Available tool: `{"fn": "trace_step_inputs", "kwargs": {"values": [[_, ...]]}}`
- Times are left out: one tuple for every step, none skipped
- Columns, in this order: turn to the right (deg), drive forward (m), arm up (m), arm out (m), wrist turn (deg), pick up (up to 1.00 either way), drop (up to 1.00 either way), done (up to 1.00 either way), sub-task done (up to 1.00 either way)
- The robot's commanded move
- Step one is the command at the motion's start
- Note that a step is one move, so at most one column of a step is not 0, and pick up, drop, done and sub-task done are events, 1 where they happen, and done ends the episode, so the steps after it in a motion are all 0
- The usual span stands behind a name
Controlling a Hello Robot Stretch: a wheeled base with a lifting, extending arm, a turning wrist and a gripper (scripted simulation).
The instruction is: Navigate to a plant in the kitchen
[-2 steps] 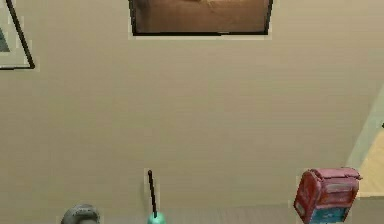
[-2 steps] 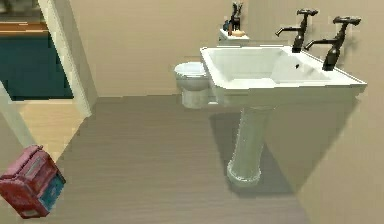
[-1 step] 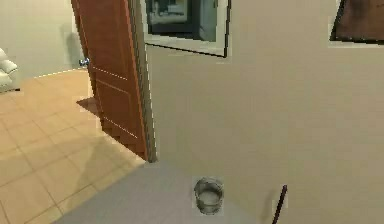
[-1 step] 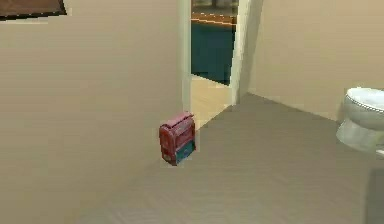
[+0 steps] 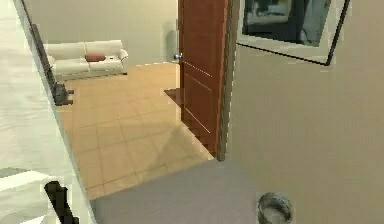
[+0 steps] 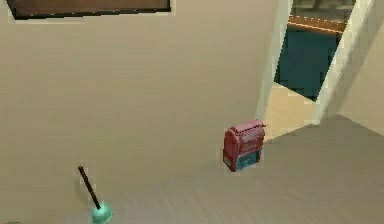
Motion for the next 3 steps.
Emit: {"fn": "trace_step_inputs", "kwargs": {"values": [[0.0,0.80,0.00,0.00,0.0,0.00,0.00,0.00,0.00],[-24.0,0.00,0.00,0.00,0.0,0.00,0.00,0.00,0.00],[0.0,1.00,0.00,0.00,0.0,0.00,0.00,0.00,0.00]]}}
